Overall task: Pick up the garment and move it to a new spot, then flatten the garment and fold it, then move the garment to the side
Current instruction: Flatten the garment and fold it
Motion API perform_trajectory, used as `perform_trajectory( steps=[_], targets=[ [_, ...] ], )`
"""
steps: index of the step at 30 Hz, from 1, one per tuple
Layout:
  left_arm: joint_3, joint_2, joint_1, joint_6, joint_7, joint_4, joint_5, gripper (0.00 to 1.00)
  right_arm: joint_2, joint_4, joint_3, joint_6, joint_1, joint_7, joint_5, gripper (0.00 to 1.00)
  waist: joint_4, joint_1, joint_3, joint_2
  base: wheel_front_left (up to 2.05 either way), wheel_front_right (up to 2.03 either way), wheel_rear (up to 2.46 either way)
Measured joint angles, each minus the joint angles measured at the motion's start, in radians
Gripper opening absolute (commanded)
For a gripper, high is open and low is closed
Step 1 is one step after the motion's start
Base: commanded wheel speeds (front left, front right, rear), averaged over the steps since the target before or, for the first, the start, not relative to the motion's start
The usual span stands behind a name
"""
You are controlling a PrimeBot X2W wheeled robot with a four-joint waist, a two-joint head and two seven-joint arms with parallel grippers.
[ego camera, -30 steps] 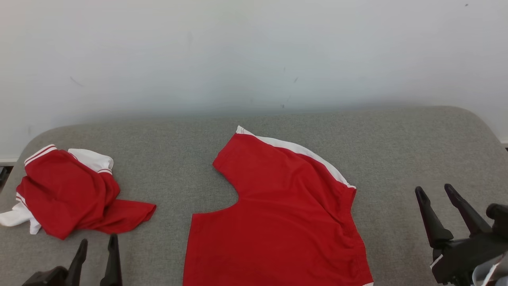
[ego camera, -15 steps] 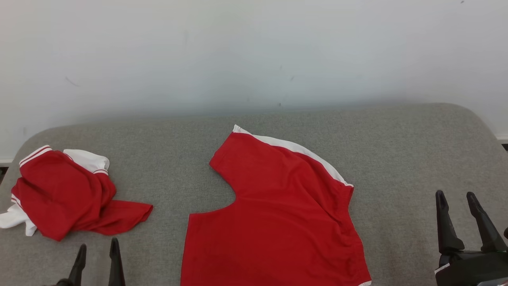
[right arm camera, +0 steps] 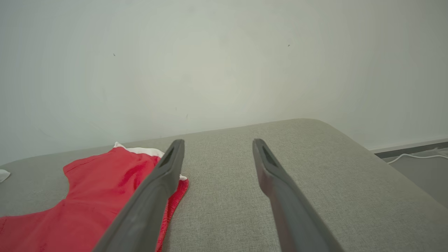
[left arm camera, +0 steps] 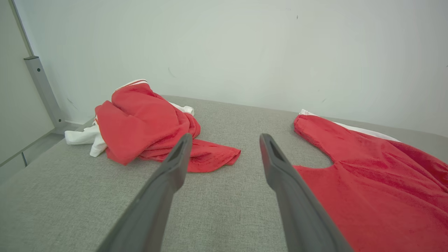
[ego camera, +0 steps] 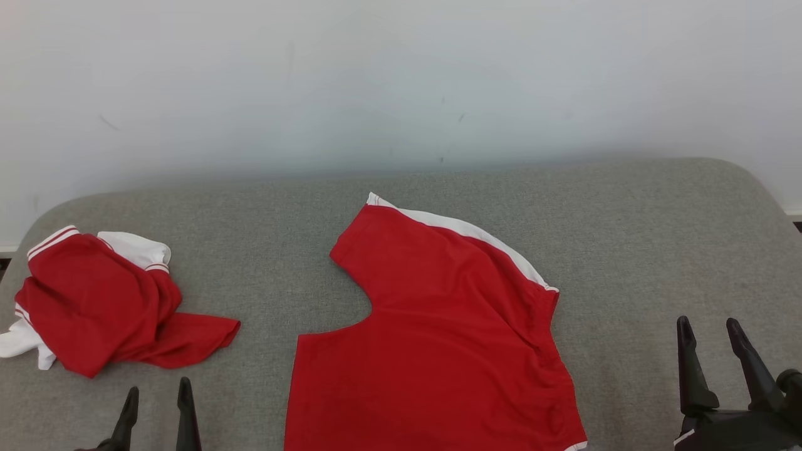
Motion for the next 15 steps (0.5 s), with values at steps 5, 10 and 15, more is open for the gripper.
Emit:
perform_trajectory(
  steps=[5,10,15],
  targets=[
    [0.008,-0.004,0.002,0.0,0.038,0.003,0.056,1.0,0.002,0.009,0.022,0.0,0.002,0.023,-0.037,1.0,0.005,0.0,0.004,0.0,0.0,0.0,0.0],
    [0.005,-0.006,0.005,0.0,0.077,-0.001,0.069,1.0,0.016,0.005,0.025,0.0,0.003,0.051,-0.064,1.0,0.006,0.0,0.004,0.0,0.0,0.0,0.0],
    [0.007,-0.011,0.018,0.0,0.11,-0.008,0.078,1.0,0.012,0.014,0.017,0.0,0.003,0.081,-0.083,1.0,0.008,0.0,0.006,0.0,0.0,0.0,0.0]
  ],
)
